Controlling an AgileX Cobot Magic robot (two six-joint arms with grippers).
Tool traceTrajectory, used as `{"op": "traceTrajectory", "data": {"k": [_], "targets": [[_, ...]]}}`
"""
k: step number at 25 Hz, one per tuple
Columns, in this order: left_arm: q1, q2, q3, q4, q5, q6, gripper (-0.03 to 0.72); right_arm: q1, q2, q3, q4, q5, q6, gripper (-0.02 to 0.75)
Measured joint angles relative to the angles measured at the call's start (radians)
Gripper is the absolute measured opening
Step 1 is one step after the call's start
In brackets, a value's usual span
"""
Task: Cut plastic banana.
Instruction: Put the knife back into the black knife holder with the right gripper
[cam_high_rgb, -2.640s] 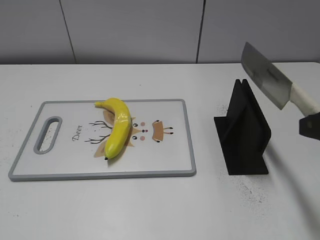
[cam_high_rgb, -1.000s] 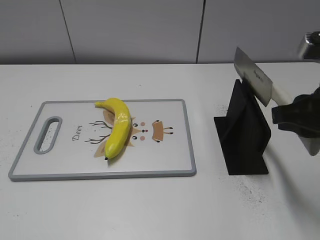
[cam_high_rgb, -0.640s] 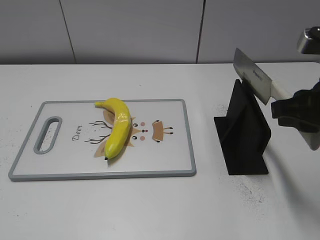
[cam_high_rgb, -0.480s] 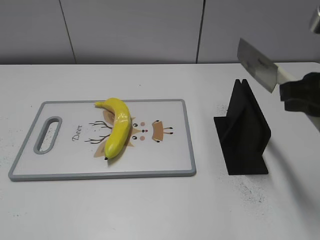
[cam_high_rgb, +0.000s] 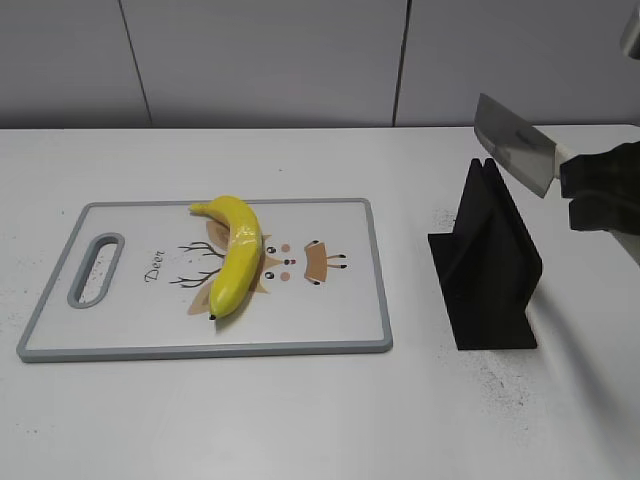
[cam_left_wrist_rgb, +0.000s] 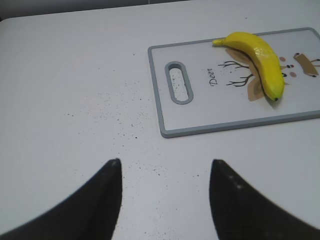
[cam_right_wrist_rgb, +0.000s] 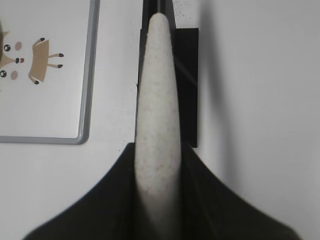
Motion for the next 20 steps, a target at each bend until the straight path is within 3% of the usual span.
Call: {"op": "traceTrajectory", "data": {"k": [17, 18, 20], "targets": [[0.0, 0.0, 0.0, 0.0, 0.0, 0.0, 0.534, 0.0, 0.108, -0.009, 0.07, 0.037, -0.024, 0.164], [0.0, 0.0, 0.0, 0.0, 0.0, 0.0, 0.534, 0.0, 0.11, -0.009, 0.076, 0.037, -0.042, 0.177], [0.0, 0.0, 0.0, 0.0, 0.0, 0.0, 0.534, 0.0, 0.11, -0.009, 0.096, 0.036, -0.092, 0.297]]}}
